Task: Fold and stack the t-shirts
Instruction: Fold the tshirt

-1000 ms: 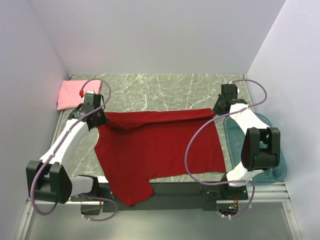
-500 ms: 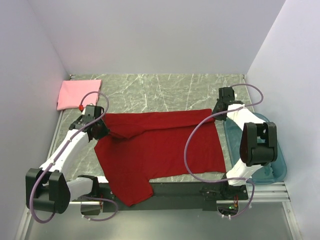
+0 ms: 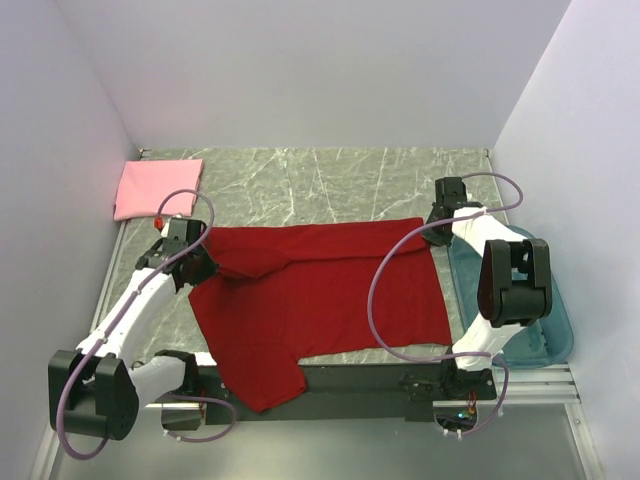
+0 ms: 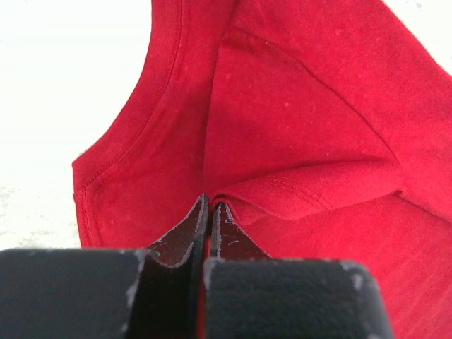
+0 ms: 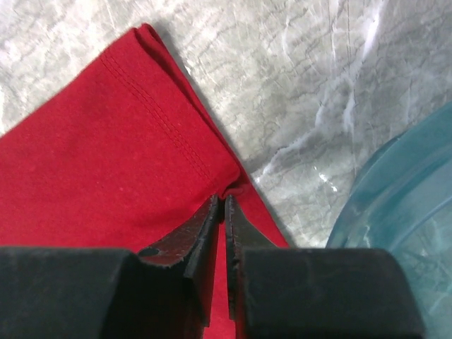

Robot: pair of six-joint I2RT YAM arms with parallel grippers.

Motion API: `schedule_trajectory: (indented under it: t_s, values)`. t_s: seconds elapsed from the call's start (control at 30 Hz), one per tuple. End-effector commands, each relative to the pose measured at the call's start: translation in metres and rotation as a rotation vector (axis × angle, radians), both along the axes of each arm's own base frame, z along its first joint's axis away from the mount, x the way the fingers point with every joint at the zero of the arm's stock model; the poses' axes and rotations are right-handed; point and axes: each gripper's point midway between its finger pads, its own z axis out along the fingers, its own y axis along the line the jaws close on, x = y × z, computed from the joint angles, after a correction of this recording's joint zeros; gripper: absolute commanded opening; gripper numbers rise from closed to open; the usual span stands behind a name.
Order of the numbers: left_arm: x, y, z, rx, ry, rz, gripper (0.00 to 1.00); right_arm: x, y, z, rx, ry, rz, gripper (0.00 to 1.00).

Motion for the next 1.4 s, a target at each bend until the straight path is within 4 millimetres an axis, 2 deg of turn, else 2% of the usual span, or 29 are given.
schedule_trajectory:
  t_s: [0.0,0.23,0.37,0.4,0.43,0.57,0.73,0.83,0.93,1.0,1.07,1.1,1.17,1.2,1.3,1.37]
  values:
    - [-0.004,-0.002,0.003,-0.027,-0.021,0.011,0.02,-0.001,-0.003,0.014,0.006,-0.031,-0.026,0.15]
    - [-0.014,-0.011,-0.006,-0.072,0.012,-0.016,0.01,0.000,-0.001,0.026,0.016,-0.066,-0.029,0.17]
    - [-0.016,-0.012,-0.003,-0.081,0.012,-0.013,0.01,0.000,-0.001,0.029,0.019,-0.080,-0.031,0.17]
    - [-0.016,-0.012,-0.001,-0.082,0.008,-0.011,0.01,0.000,-0.002,0.030,0.020,-0.082,-0.034,0.20]
    - [-0.015,-0.012,0.002,-0.081,0.001,-0.011,0.01,-0.001,-0.001,0.031,0.020,-0.082,-0.034,0.28]
    - [-0.020,-0.008,-0.001,-0.064,0.016,-0.007,0.02,-0.004,-0.005,0.033,0.003,-0.076,-0.051,0.44]
    - [-0.030,-0.014,-0.010,-0.101,0.038,-0.015,0.04,-0.007,-0.002,0.041,0.019,-0.105,-0.049,0.50]
    - [-0.035,-0.014,-0.014,-0.100,0.051,-0.011,0.09,-0.004,0.011,0.050,0.055,-0.134,-0.015,0.50]
    - [-0.038,-0.017,-0.013,-0.117,0.050,-0.025,0.18,-0.001,0.033,0.058,0.093,-0.168,0.051,0.51]
    - [-0.038,-0.023,-0.009,-0.146,0.034,-0.034,0.27,0.001,0.059,0.065,0.116,-0.199,0.133,0.51]
    - [-0.041,-0.030,-0.008,-0.182,0.037,-0.052,0.35,0.000,0.087,0.071,0.148,-0.220,0.220,0.51]
    - [-0.042,-0.033,-0.005,-0.193,0.033,-0.059,0.41,-0.003,0.114,0.074,0.157,-0.234,0.307,0.51]
    - [-0.043,-0.034,-0.001,-0.208,0.027,-0.051,0.46,-0.008,0.145,0.077,0.191,-0.249,0.403,0.51]
    - [-0.040,-0.033,0.005,-0.208,0.003,-0.044,0.53,-0.014,0.172,0.081,0.212,-0.271,0.485,0.51]
    - [-0.019,-0.022,0.033,-0.164,-0.096,0.001,0.60,-0.026,0.217,0.081,0.308,-0.273,0.588,0.50]
    - [-0.006,-0.008,0.040,-0.113,-0.131,0.036,0.62,-0.026,0.228,0.074,0.332,-0.258,0.598,0.50]
